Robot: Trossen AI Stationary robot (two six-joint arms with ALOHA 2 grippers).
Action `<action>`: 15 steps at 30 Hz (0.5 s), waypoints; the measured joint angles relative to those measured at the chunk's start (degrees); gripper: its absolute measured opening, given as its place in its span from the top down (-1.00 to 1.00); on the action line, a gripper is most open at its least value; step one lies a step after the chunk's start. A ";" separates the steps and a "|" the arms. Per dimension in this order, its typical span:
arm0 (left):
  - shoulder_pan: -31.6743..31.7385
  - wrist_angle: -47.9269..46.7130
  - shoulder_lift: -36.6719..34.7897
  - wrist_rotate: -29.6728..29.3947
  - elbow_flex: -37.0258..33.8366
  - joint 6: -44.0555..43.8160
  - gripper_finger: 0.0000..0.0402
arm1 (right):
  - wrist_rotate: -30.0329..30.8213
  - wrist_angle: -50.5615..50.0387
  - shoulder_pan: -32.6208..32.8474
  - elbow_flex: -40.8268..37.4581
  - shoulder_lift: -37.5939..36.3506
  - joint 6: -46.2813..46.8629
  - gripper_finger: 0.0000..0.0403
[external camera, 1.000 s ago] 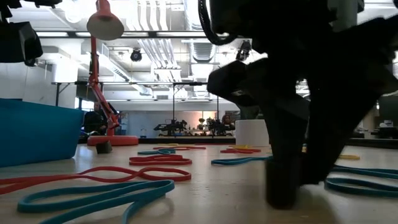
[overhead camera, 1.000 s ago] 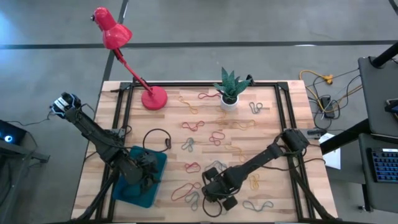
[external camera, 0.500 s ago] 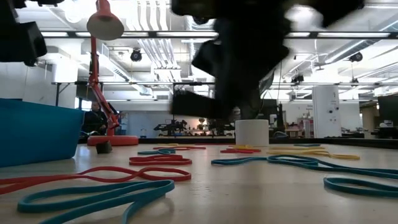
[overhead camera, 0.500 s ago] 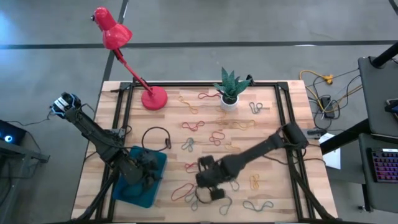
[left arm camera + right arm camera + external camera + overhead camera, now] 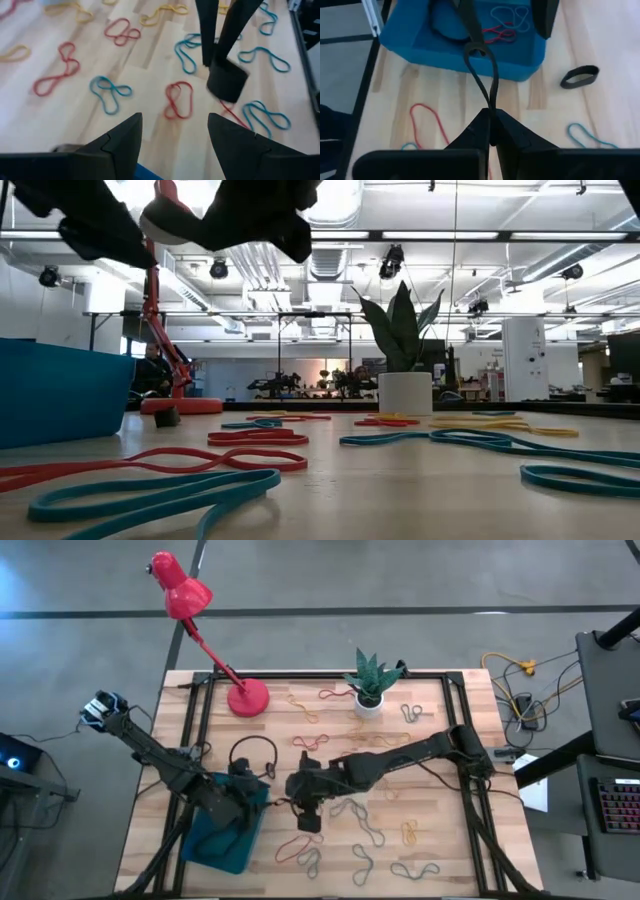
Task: Pick and place rubber bands into bin
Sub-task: Put the black rubber band into the blue bin
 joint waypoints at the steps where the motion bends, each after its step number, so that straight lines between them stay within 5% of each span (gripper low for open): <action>1: 0.56 0.01 0.01 -0.01 0.23 0.92 -0.05 | 0.06 -0.09 -0.04 0.03 0.00 0.00 0.96; 8: 2.54 2.50 0.22 0.28 2.21 9.69 -0.05 | 3.31 -0.11 -0.09 -0.30 0.20 -0.04 0.96; 15: 2.55 2.89 0.13 6.57 3.19 13.91 -0.05 | 5.95 -2.17 -1.17 -0.32 0.33 0.32 0.96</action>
